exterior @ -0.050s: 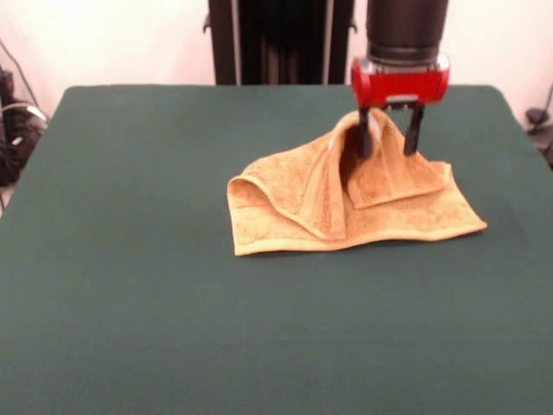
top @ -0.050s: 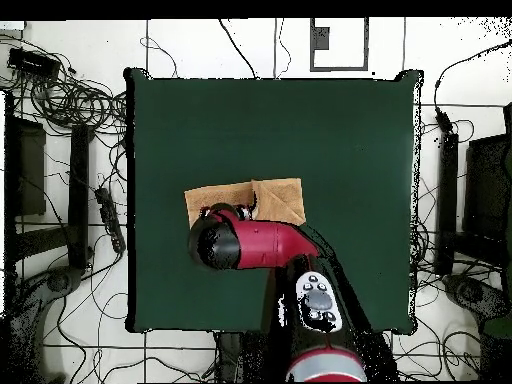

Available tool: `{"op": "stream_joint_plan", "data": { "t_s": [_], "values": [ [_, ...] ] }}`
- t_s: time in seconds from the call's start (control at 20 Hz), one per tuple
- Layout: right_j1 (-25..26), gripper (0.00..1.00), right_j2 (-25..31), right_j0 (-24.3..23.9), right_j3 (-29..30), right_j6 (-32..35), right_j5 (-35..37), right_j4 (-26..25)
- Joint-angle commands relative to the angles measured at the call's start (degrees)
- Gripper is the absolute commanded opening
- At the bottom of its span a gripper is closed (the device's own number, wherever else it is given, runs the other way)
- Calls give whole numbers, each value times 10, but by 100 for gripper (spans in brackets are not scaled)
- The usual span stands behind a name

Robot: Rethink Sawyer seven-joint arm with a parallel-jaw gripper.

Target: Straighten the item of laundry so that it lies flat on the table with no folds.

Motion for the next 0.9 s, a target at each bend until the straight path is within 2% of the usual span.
{"op": "stream_joint_plan", "data": {
  "t_s": [0.05, 0.4, 0.75, 0.9],
  "values": [
    [-35, 100, 8, 10, 115, 103, 15, -2],
    [-80, 100, -9, 33, 163, 124, 23, 14],
    [-76, 100, -3, 28, 175, 124, 8, 24],
    [-89, 100, -2, 28, 185, 127, 17, 30]
  ]
}}
